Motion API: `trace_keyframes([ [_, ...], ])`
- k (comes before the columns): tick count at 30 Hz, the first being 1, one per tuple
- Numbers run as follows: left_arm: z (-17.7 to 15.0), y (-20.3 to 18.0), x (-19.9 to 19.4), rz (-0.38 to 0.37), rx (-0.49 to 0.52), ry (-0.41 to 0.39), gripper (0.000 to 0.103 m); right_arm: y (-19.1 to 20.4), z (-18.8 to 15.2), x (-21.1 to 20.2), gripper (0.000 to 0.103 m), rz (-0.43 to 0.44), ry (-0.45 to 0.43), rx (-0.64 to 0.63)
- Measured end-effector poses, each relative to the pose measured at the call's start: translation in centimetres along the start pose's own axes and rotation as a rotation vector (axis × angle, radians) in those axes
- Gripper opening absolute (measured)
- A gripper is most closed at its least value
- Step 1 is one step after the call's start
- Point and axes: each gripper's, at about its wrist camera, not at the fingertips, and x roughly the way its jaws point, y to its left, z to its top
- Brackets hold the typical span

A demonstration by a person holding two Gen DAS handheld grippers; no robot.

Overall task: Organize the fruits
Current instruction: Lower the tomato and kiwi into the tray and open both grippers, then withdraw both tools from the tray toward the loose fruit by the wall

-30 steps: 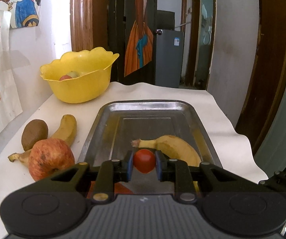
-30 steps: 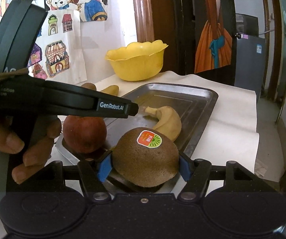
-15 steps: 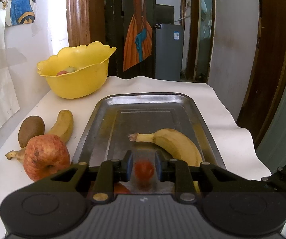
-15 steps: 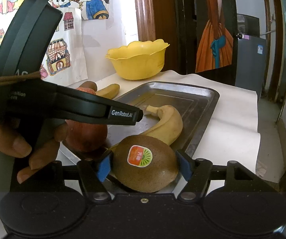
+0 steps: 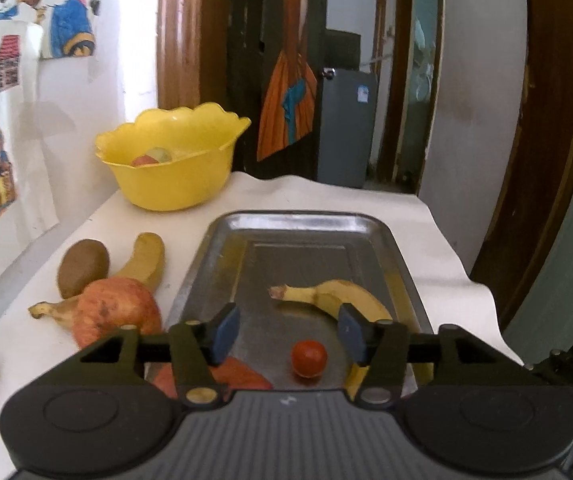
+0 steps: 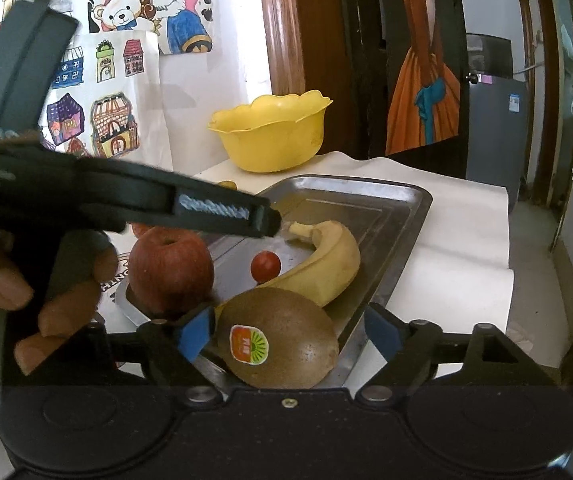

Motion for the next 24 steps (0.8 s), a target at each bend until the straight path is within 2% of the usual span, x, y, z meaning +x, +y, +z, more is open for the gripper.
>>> trace_keyframes([
  [7, -0.2, 1.5, -3.7, 0.033, -0.033, -0.06, 0.081, 0.6, -0.2, -1.7, 0.09, -0.036, -0.046, 0.015],
  [10, -0.3, 2.3, -5.7, 0.044, -0.049, -0.086, 0.087, 1.3, 0.0, -3.4, 0.096, -0.043, -0.084, 0.012],
  [14, -0.7, 3.2, -8.3, 0.059, -0.075, -0.12, 0.097, 2.5, 0.1, -6.0, 0.099, -0.06, -0.13, 0.011],
  [19, -1.4, 4.0, -11.8, 0.074, -0.1, -0.164, 0.102, 3.8, 0.1, -9.4, 0.102, -0.086, -0.181, 0.021],
  [24, -2.7, 5.0, -15.5, 0.093, -0.117, -0.207, 0.102, 5.4, -0.2, -12.7, 0.102, -0.114, -0.223, 0.034],
])
